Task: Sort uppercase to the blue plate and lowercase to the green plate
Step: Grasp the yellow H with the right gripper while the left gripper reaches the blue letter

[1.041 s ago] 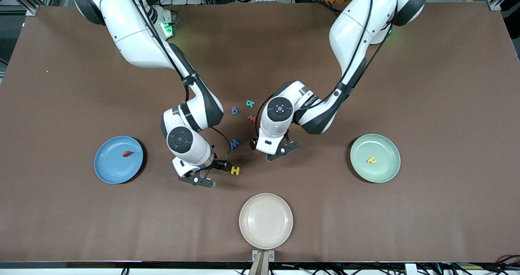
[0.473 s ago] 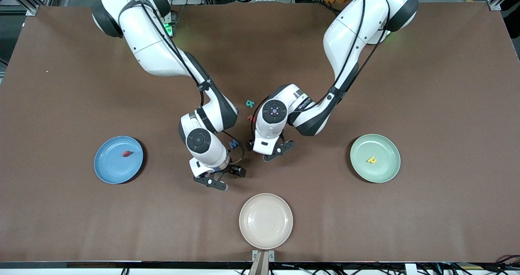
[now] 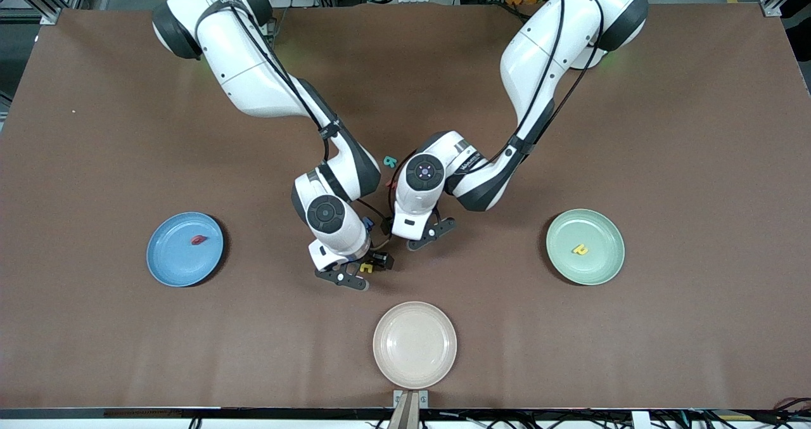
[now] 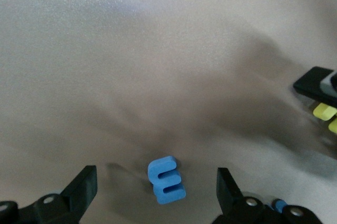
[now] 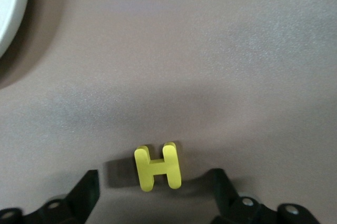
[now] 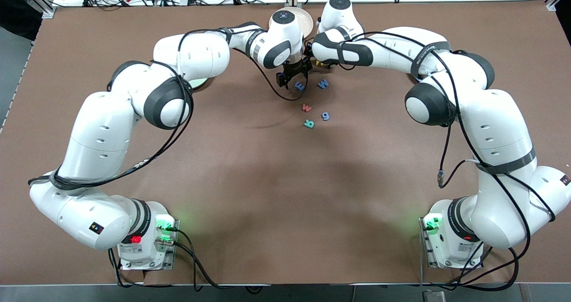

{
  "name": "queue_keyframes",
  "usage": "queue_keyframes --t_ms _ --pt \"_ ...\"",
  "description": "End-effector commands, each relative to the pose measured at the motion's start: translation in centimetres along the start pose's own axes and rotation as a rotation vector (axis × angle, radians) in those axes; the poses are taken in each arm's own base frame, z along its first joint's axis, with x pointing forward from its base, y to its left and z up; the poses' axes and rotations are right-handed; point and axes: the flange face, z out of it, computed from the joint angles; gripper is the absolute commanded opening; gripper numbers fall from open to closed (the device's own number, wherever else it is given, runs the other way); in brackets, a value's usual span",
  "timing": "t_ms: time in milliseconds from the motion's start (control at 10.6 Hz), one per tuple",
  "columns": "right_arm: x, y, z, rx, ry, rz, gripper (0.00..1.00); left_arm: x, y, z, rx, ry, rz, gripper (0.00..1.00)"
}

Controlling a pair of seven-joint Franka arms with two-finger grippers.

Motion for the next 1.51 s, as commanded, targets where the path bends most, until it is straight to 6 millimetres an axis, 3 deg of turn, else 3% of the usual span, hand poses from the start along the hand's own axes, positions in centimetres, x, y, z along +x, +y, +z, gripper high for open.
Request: queue_keyframes --t_ms 0,378,851,1135,1419 --pt "-0.6 -0.8 0.7 -0.050 0.050 -0.066 0.00 -0.1 0.5 0.5 -0.013 -0.006 -0.020 1.00" --pt "0.5 0.0 0.0 -0.076 0.079 -0.093 0.00 -0.2 0.5 0.8 -0.020 -0.008 -0.021 1.00" --pt "5.8 4.5 -5.5 -0.110 0.029 -0.092 0.00 -1.2 0.7 1.2 -0.022 -0.030 -0.025 0.92" --pt "8.9 9.2 -9.8 -0.170 -0.051 -0.212 0.00 -1.6 0.8 1.3 -0.019 -0.035 -0.021 0.86" --pt "11.4 16.9 -13.6 -0.171 -0.094 -0.389 0.00 -1.1 0.5 1.4 -0.008 -0.029 -0.014 0.78"
